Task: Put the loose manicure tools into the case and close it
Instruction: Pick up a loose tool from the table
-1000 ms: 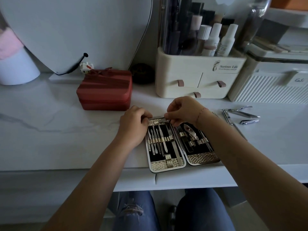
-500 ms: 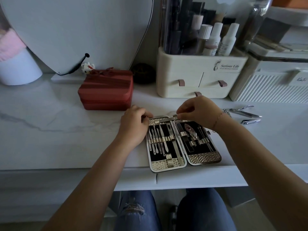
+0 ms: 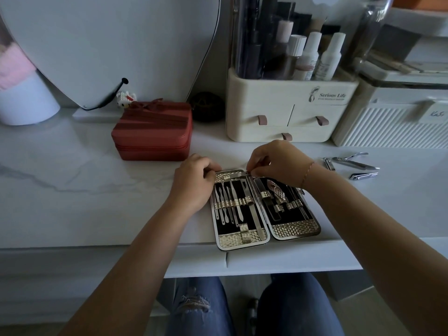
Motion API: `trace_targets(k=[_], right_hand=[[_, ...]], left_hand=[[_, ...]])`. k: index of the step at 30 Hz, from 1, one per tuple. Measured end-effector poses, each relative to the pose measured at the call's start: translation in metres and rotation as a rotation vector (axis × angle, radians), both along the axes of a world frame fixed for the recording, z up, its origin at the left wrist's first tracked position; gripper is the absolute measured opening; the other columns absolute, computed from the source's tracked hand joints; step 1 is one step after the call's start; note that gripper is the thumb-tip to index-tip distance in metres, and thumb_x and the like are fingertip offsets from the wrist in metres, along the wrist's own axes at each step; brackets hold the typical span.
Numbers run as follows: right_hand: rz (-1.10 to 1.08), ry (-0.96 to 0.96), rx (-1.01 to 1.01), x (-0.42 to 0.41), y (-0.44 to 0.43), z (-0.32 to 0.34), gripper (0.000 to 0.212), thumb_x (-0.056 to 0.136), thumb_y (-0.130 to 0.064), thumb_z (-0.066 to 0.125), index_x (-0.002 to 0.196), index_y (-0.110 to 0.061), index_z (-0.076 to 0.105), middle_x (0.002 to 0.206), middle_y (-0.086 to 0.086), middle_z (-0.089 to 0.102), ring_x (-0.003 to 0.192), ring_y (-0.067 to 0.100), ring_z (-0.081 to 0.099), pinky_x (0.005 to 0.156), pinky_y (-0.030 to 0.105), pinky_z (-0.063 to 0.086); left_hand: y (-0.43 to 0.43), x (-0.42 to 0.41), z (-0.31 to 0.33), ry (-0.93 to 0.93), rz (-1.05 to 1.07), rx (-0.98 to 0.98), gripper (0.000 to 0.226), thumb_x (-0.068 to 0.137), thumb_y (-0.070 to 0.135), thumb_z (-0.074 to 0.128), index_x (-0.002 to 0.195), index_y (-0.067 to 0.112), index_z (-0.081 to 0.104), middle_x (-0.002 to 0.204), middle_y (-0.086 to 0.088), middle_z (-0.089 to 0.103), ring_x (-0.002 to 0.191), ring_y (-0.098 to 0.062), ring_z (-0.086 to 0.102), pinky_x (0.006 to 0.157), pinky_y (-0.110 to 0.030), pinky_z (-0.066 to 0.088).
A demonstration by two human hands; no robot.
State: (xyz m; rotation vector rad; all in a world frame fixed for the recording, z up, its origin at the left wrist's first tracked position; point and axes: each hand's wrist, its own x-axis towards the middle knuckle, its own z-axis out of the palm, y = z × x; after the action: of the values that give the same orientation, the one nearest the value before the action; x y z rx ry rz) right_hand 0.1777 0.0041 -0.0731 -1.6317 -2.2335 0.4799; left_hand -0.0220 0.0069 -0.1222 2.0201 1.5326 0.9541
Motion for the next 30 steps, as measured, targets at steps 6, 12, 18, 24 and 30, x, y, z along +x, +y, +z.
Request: trace_targets(k=[6,12,18,24,30], right_hand=[[0.015,0.012,-0.039,-0.002,0.006,0.003,0.014,0.074,-0.009,0.074,0.083,-0.019,0.074,0.07,-0.012,0.066,0.071,0.006,0.064,0.07,0.012,0.049],[0.05,0.056,-0.066,-0.003,0.008,0.003,0.013,0.074,-0.006,0.073,0.082,-0.016,0.075,0.067,-0.013,0.066,0.066,0.004,0.063,0.068,0.017,0.053],[0.047,0.082,-0.052,-0.003,0.008,-0.001,0.011,0.074,-0.007,0.073,0.082,-0.015,0.075,0.065,-0.017,0.063,0.061,-0.003,0.058,0.065,0.01,0.048],[0.05,0.081,-0.049,-0.006,0.009,-0.004,0.011,0.076,-0.01,0.072,0.084,-0.016,0.075,0.071,-0.009,0.066,0.065,0.001,0.058,0.07,0.017,0.05],[0.044,0.059,-0.042,-0.017,0.012,-0.01,0.005,0.077,-0.021,0.073,0.082,-0.02,0.074,0.072,-0.01,0.065,0.065,0.0,0.056,0.059,0.005,0.042]], left_hand=[[0.001,0.0,-0.001,-0.002,-0.001,-0.001,0.02,0.087,0.006,0.056,0.091,0.019,0.07,0.096,0.003,0.057,0.09,-0.014,0.055,0.084,-0.028,0.043],[0.001,0.0,-0.001,-0.006,0.0,-0.003,0.02,0.087,0.006,0.055,0.09,0.02,0.07,0.096,0.005,0.056,0.091,-0.013,0.055,0.084,-0.027,0.043],[0.003,0.0,-0.002,-0.005,0.009,0.0,0.02,0.086,0.006,0.055,0.09,0.02,0.07,0.095,0.005,0.056,0.088,-0.013,0.055,0.083,-0.027,0.043],[0.004,0.0,-0.005,-0.014,0.014,0.005,0.021,0.086,0.006,0.056,0.087,0.022,0.07,0.092,0.006,0.055,0.083,-0.011,0.053,0.078,-0.024,0.04],[0.004,0.0,-0.005,-0.018,0.015,0.006,0.021,0.085,0.007,0.056,0.087,0.022,0.07,0.092,0.006,0.056,0.086,-0.013,0.054,0.079,-0.026,0.041]])
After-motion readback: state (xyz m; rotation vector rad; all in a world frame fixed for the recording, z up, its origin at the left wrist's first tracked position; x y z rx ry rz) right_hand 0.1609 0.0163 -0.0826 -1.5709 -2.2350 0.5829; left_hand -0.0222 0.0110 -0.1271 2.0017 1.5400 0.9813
